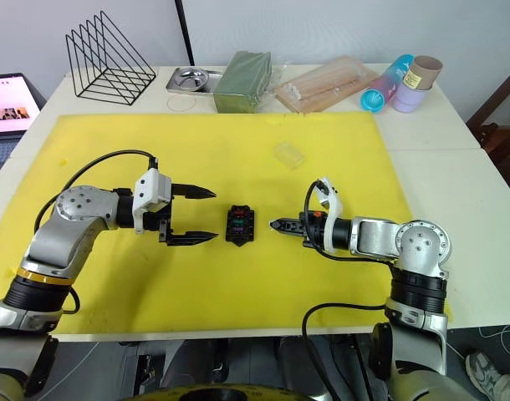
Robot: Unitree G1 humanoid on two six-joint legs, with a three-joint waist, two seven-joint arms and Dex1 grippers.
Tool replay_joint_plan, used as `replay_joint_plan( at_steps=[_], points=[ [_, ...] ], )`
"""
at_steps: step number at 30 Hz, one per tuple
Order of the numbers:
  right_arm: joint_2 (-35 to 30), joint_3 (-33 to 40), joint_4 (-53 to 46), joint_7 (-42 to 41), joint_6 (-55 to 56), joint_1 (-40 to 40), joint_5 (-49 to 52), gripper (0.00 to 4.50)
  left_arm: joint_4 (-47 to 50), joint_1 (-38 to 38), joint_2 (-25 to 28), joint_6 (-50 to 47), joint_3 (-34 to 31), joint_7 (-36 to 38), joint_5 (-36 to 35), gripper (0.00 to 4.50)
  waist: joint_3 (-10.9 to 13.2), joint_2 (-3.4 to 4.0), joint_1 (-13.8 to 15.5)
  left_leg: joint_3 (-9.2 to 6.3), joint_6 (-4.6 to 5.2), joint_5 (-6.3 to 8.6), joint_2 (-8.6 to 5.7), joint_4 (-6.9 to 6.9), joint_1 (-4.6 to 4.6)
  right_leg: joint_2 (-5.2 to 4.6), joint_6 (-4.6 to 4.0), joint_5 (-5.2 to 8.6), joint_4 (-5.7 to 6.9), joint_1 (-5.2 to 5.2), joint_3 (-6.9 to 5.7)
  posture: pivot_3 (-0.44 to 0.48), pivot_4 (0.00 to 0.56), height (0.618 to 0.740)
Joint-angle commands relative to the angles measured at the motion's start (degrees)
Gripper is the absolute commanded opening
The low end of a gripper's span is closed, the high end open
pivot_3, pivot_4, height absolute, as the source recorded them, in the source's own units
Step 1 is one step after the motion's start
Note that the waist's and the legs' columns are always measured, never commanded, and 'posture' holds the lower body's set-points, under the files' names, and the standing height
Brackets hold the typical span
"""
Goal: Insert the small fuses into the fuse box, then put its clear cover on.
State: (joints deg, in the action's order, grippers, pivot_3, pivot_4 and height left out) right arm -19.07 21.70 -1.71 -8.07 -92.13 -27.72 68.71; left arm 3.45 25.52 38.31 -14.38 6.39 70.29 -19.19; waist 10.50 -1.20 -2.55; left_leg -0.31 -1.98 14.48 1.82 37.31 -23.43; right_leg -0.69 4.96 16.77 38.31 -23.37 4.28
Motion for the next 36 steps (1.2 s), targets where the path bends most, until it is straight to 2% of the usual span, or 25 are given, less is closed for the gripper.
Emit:
replay_joint_plan(
  at_steps=[1,12,15,19,25,26,29,33,36],
  points=[
    [0.4,1.7,-0.3,4.8,-0.4,1.5,4.0,0.05,0.6,0.9,0.1,1.0,-0.1,0.0,0.2,4.50,0.0,0.00,0.0,0.00,0.00,0.00,0.00,0.00,0.00,0.00,0.00,0.00,0.00,0.00,0.00,0.000,0.150,0.740],
    [1.1,1.3,-0.7,15.1,-0.4,2.1,9.7,0.05,-0.1,1.4,-0.1,1.4,0.0,0.2,0.5,4.50,0.0,0.00,0.1,0.01,0.00,0.00,0.00,0.00,-0.01,-0.01,0.00,0.00,-0.03,0.02,0.00,0.000,0.150,0.740],
    [1.0,0.7,-1.5,17.2,-0.3,1.5,12.9,0.70,-0.1,1.6,-0.2,1.4,-0.1,0.2,0.6,4.50,0.0,0.00,0.0,0.02,0.00,0.00,0.00,0.00,-0.01,-0.01,0.00,0.00,-0.04,0.02,0.00,0.000,0.150,0.740],
    [-0.9,-0.3,-1.8,20.4,0.9,0.9,17.4,2.03,-0.4,1.7,-0.3,1.6,-0.2,0.3,0.8,4.50,0.0,0.00,0.0,0.01,0.00,0.00,0.01,-0.02,-0.01,0.00,0.00,0.00,-0.04,0.01,0.00,0.000,0.150,0.740],
    [-9.4,-5.2,-1.4,22.5,3.8,0.9,26.3,4.10,0.1,2.1,0.0,1.3,-0.5,0.4,0.5,4.50,0.0,0.00,0.1,0.03,0.00,0.00,0.01,0.00,-0.02,-0.03,0.01,0.00,-0.09,0.04,0.01,0.000,0.150,0.740],
    [-12.9,-6.1,-1.7,20.7,3.3,-0.1,27.7,4.45,0.3,2.2,-0.1,1.1,-0.7,0.5,0.0,4.50,0.0,0.00,0.1,0.03,0.00,0.00,0.01,0.00,-0.02,-0.04,0.01,0.00,-0.10,0.04,0.02,0.000,0.150,0.740],
    [-21.4,-9.0,-4.5,13.8,1.6,-2.9,28.4,4.48,0.5,2.5,-0.4,1.0,-0.8,0.8,-0.6,4.50,0.0,0.01,0.1,0.04,0.00,0.00,0.01,0.02,-0.05,-0.06,0.02,0.00,-0.13,0.04,0.02,0.000,0.150,0.740],
    [-28.6,-13.0,-11.0,0.8,1.7,-5.9,20.2,4.48,1.0,2.9,-1.0,0.2,-1.0,1.3,-2.2,4.50,0.0,0.01,0.0,0.02,0.01,0.00,0.02,-0.04,-0.05,0.05,0.02,0.00,-0.14,-0.03,0.05,0.000,0.150,0.740],
    [-33.3,-17.2,-15.2,-11.3,6.9,-5.9,11.1,4.48,1.9,3.9,-1.5,-1.4,-1.4,1.8,-4.5,4.50,0.0,0.01,0.1,0.00,0.01,0.00,0.06,-0.08,-0.05,0.10,0.00,0.01,-0.15,-0.03,-0.02,0.000,0.150,0.740]
  ],
)
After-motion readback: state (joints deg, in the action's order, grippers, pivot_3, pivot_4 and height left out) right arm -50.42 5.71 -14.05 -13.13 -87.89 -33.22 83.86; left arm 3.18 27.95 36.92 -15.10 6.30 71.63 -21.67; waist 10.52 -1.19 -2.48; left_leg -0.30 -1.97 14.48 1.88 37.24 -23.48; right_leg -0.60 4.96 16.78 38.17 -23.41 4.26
